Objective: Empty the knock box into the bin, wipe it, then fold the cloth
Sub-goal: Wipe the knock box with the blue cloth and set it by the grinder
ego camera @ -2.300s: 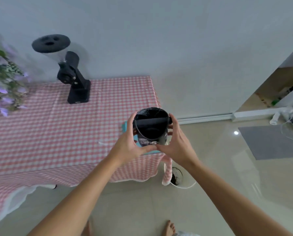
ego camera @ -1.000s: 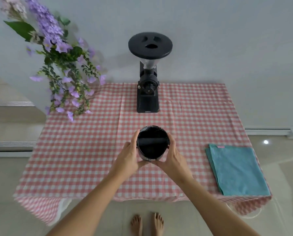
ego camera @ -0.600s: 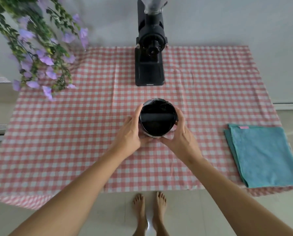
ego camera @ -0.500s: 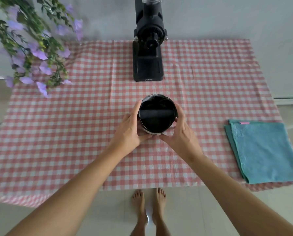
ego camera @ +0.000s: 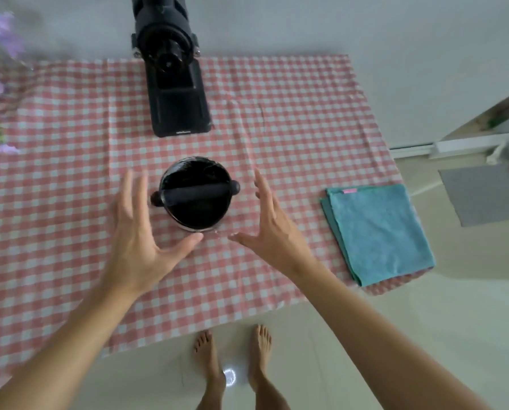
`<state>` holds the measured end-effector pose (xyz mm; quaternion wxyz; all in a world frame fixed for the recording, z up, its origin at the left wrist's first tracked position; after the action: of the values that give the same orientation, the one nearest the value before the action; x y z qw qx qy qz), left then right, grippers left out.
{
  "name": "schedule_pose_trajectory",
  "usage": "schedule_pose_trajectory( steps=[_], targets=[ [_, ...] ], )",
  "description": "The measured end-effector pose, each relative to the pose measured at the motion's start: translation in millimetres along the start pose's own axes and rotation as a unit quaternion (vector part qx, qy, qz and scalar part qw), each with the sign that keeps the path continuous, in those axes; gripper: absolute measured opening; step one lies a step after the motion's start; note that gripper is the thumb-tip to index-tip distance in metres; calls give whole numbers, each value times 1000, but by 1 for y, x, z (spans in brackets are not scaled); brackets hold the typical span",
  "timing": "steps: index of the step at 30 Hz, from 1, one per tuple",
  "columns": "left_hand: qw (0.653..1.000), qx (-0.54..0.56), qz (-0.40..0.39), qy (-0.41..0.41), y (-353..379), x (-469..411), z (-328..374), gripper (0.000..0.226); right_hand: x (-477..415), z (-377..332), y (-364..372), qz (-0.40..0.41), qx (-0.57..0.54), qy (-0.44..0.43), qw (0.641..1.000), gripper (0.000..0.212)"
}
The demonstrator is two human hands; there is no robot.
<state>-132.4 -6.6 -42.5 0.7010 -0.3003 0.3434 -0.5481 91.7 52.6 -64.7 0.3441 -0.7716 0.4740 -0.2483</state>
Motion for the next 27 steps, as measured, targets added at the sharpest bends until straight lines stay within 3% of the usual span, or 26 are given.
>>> schedule_pose_trajectory(
  steps=[4,7,12,17,22,27],
  targets=[
    [986,-37,123,107,-14,5,64,86,36,51,-53,47,61,38,996,110],
    [979,1,107,176,23,3,126,64,63,108,-91,60,111,107,986,95],
    [987,-33,-88,132,130,-8,201,54,115,187,-130,43,175,183,966,88],
    [964,-139,-190,121,215,-22,228,62,156,242,-143,-3,202,214,956,78],
    [962,-199,-152,108,241,-37,233,65,188,278,-153,-9,215,205,955,67],
    [984,-132,-102,69,237,-41,233,49,222,308,-166,-8,191,209,959,66]
  ],
)
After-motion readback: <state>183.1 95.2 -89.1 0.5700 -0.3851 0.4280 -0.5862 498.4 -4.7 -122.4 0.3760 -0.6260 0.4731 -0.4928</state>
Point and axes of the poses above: each hand's wrist, its own x-axis away from the middle knuckle, its own y-axis out of the palm, z = x × y, the point moved 6 cm from there along -x, towards the middle knuckle, and after that the axes turned 3 degrees about -y, right-handed, at the moved point
